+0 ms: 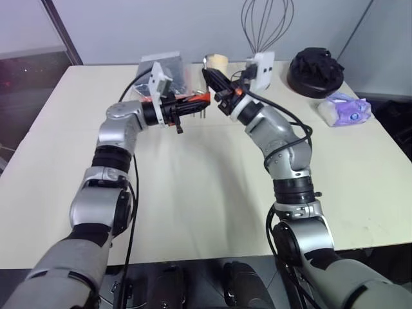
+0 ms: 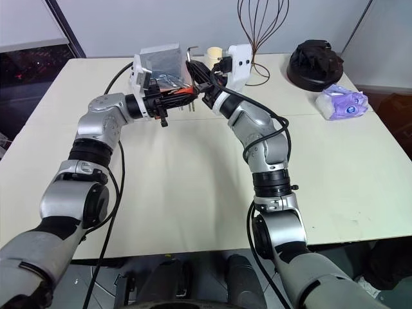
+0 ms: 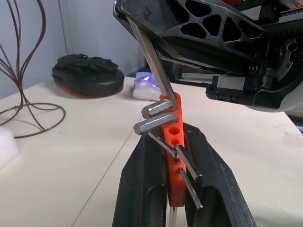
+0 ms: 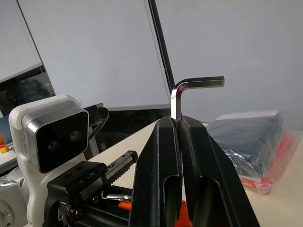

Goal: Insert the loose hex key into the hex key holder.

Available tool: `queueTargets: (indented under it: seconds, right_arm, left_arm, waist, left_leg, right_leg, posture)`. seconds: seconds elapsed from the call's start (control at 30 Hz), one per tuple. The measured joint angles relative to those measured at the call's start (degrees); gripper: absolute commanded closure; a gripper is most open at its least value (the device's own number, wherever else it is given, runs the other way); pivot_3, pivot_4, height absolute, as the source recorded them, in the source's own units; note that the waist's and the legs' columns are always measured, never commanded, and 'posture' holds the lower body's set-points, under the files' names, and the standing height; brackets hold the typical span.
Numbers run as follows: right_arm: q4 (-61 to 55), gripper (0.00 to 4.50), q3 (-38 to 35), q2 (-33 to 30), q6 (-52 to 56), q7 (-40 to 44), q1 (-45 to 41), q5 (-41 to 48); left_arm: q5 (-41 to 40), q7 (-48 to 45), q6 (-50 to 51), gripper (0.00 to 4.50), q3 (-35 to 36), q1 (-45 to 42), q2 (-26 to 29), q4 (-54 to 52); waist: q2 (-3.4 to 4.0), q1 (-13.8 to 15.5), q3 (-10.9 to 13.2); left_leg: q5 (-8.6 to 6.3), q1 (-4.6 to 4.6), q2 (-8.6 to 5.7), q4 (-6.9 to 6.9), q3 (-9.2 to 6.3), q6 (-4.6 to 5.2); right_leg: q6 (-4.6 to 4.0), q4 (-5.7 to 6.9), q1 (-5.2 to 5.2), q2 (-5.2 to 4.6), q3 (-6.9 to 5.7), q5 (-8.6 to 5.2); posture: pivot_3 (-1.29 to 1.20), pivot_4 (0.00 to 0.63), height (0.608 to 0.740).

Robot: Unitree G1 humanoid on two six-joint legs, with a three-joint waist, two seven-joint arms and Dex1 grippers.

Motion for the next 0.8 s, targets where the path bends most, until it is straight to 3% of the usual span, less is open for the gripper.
queueTargets:
  seconds: [0.8]
  right_arm:
    - [-0.91,4.47,1.12,-1.29,-1.11,0.91,-0.47,-0.3]
  left_arm:
    - [-2.03,2.13,2.89,4.5,2.11,-1.4,-0.16,1.42]
  waist:
    - [0.0,-0.01,0.0]
  left_leg:
    - [0.0,-0.01,0.0,0.0,0.0,0.0]
  right_leg:
    - [0.0,0.0,-0.01,0.0,0.0,0.0]
  posture:
    - [0.0,0.15,0.74]
